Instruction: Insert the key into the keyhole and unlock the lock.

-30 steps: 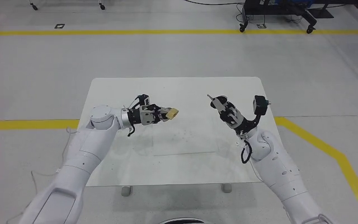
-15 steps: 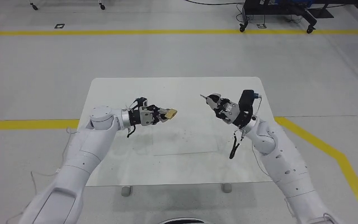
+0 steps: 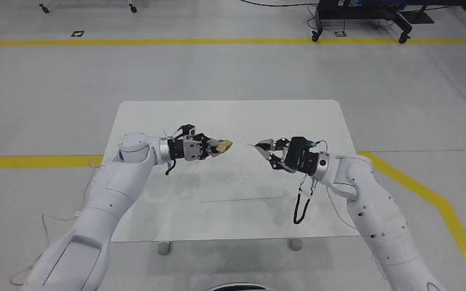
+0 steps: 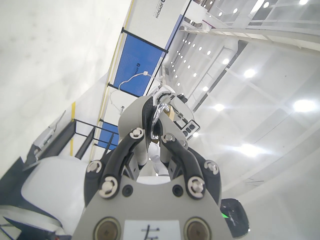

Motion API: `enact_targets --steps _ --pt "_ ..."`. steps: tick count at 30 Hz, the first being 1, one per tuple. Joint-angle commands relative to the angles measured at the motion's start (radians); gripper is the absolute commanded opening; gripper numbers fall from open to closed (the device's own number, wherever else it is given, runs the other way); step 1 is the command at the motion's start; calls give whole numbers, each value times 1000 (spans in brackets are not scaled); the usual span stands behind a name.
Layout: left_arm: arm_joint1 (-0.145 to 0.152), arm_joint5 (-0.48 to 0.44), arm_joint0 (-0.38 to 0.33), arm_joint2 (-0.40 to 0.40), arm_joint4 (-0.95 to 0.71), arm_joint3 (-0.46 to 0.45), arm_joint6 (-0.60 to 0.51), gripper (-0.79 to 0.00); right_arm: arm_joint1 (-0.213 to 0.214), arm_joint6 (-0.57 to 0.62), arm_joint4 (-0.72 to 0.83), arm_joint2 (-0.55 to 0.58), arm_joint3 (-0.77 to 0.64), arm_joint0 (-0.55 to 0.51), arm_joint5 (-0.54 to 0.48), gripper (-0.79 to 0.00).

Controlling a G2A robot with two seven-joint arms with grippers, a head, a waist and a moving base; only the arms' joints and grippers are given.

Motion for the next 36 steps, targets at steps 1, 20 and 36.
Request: enact_targets --steps 1,20,36 --pt "-2 -69 14 -5 -3 -17 27 -785 -11 45 137 -37 53 20 58 -785" --pt "-1 -216 83 -53 -31 -103 128 -785 -40 97 612 -131 143 23 76 -785" --pt "12 -288 149 -61 185 -230 300 -785 -35 443 1041 -111 -59 -72 596 -785"
